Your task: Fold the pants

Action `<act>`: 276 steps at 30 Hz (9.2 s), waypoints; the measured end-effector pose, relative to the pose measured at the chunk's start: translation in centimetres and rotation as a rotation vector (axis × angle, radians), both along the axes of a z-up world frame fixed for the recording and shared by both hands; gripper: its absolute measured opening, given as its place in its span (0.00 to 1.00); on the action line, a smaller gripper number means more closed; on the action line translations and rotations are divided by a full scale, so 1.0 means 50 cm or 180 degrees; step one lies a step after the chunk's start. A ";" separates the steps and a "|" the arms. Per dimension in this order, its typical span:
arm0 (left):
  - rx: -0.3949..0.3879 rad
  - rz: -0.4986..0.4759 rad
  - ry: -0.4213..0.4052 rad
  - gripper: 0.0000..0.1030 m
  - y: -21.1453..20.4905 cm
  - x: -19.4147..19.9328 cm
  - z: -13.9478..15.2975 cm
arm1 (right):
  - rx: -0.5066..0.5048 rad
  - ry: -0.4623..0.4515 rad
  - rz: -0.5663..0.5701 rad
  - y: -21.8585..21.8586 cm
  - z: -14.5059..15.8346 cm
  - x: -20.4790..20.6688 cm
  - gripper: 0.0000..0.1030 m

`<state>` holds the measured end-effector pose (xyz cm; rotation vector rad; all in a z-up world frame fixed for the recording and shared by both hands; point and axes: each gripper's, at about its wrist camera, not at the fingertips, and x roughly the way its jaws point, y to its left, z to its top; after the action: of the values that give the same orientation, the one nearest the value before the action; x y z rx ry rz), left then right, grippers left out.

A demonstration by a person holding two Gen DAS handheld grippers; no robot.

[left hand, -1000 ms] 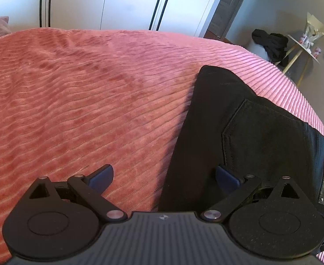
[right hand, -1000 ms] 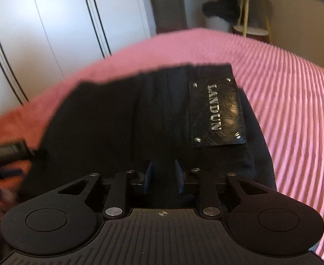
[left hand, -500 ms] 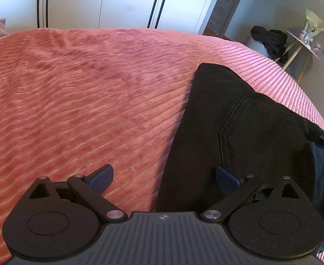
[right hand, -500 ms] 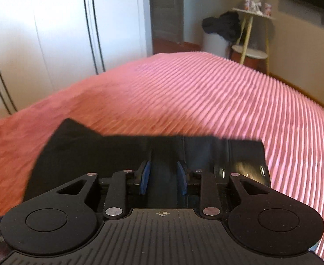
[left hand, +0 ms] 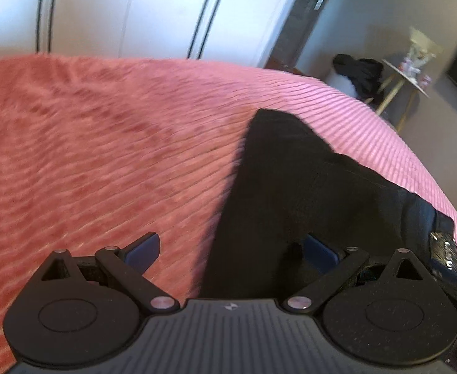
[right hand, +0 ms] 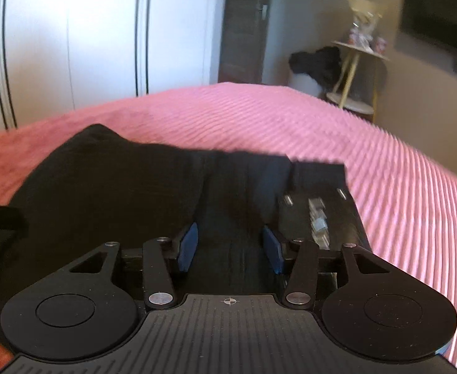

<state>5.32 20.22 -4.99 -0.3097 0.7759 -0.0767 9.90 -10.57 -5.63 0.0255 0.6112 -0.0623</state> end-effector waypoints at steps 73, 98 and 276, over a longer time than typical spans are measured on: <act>-0.2010 -0.0712 0.0639 0.83 0.037 0.146 -0.075 | 0.3162 0.0297 -0.0089 -0.284 -0.089 0.010 0.53; -0.1040 -0.0615 -0.0225 0.81 0.008 0.237 0.134 | 0.1973 -0.0148 -0.0293 -0.245 0.168 0.155 0.71; 0.0979 -0.0391 0.0232 0.96 -0.182 -0.162 0.025 | -0.0289 0.0177 -0.0039 0.082 0.088 -0.180 1.00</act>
<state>-2.78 11.12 -3.72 0.0273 0.8656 -0.0606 0.89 -6.45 -1.24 -0.0604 0.6633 -0.1029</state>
